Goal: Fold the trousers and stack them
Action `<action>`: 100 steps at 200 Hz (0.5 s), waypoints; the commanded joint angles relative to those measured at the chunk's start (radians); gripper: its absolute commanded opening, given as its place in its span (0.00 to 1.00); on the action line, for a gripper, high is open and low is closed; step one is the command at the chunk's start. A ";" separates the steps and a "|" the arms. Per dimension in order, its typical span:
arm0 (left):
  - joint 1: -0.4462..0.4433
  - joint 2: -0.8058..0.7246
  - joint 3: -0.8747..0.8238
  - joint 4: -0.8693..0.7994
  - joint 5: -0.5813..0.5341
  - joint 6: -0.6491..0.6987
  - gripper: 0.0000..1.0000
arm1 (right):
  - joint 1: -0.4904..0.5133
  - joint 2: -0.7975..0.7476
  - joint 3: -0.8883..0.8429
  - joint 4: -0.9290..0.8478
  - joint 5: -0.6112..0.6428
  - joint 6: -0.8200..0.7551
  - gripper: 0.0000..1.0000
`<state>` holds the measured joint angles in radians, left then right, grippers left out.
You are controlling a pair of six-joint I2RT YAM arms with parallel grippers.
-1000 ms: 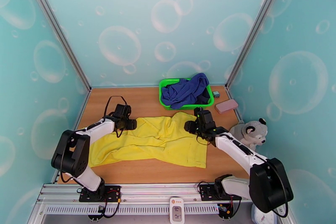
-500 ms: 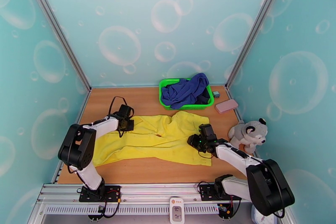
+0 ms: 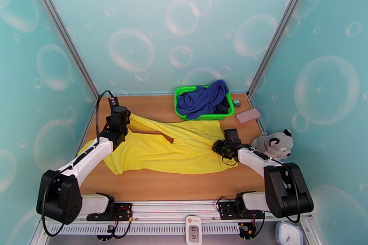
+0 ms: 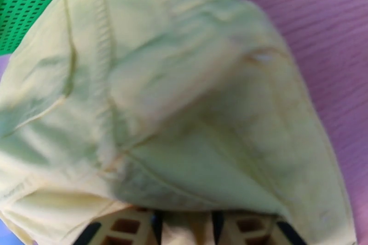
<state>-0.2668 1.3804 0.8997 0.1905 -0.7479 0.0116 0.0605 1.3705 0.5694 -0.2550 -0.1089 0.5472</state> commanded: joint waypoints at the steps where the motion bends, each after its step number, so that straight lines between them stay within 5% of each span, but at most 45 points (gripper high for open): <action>1: 0.043 0.055 0.017 0.570 -0.219 0.322 0.00 | -0.053 0.019 -0.028 -0.083 0.076 -0.061 0.36; 25: 0.043 0.145 -0.018 1.075 -0.184 0.614 0.00 | -0.063 0.010 -0.034 -0.079 0.066 -0.065 0.36; 47: 0.037 0.193 -0.069 1.296 0.045 0.704 0.00 | -0.065 0.009 -0.035 -0.082 0.066 -0.066 0.35; 63: 0.033 0.210 -0.047 1.126 0.193 0.689 0.03 | -0.064 0.007 -0.041 -0.086 0.065 -0.066 0.35; 79: 0.028 0.206 0.019 0.738 0.311 0.583 0.27 | -0.063 -0.013 -0.051 -0.083 0.061 -0.064 0.35; 100: 0.058 0.192 0.137 0.118 0.806 0.396 0.71 | -0.060 -0.050 -0.041 -0.101 0.067 -0.064 0.35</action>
<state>-0.2478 1.5932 0.9035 0.8902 -0.4454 0.5697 0.0128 1.3468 0.5564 -0.2550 -0.1219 0.5056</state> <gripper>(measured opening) 0.453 0.350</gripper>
